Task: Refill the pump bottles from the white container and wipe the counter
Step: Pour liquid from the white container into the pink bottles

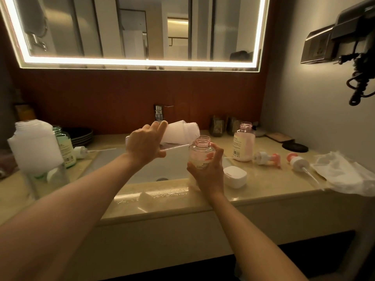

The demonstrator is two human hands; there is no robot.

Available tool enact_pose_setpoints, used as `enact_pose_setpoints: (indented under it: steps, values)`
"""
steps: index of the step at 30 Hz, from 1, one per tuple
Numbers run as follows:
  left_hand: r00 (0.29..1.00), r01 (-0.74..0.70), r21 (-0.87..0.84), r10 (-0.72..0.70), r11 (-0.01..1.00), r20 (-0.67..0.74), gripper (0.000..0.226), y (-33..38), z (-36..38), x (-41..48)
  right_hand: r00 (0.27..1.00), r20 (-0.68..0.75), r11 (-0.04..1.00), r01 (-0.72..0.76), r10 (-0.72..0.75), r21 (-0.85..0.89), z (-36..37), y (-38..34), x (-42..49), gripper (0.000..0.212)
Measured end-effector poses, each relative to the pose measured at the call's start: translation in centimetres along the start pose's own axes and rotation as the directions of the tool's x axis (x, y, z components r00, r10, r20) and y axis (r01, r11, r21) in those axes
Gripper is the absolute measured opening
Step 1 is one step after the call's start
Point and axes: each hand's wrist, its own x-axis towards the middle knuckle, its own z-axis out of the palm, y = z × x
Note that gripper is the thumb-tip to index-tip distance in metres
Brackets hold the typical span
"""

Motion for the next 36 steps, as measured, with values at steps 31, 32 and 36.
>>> enact_pose_setpoints:
  steps: [31, 32, 36]
  values:
    - [0.989, -0.134, 0.121, 0.141, 0.984, -0.051, 0.093, -0.6, -2.4, 1.1, 1.000, 0.024, 1.000, -0.011, 0.011, -0.010, -0.4, -0.5, -0.4, 0.083]
    - [0.989, -0.130, 0.117, 0.137, 0.985, -0.052, 0.093, -0.6, -2.3, 1.0, 1.000, 0.013, 0.999, 0.003, -0.002, -0.043, -0.5, -0.5, -0.5, 0.083]
    - [0.991, -0.120, 0.064, 0.124, 0.991, -0.050, 0.091, -0.6, -1.8, 0.8, 1.000, 0.020, 0.976, -0.003, 0.007, -0.219, -1.0, -0.8, -0.6, 0.078]
